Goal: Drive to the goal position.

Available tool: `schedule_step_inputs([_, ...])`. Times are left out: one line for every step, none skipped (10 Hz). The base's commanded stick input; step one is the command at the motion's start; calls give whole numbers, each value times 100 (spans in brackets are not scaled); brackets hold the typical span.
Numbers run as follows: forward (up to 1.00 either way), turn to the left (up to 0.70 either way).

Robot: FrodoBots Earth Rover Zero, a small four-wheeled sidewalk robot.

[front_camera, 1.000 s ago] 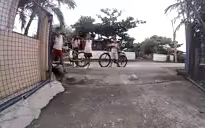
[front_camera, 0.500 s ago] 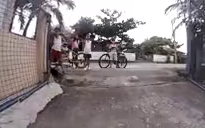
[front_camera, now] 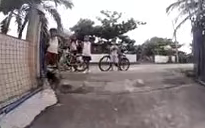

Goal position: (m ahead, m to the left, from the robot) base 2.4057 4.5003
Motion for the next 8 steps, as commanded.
schedule_step_inputs([70, 0])
schedule_step_inputs([70, 0])
schedule_step_inputs([70, 0])
schedule_step_inputs([70, 0])
schedule_step_inputs([70, 0])
schedule_step_inputs([70, 0])
schedule_step_inputs([70, 0])
schedule_step_inputs([70, 0])
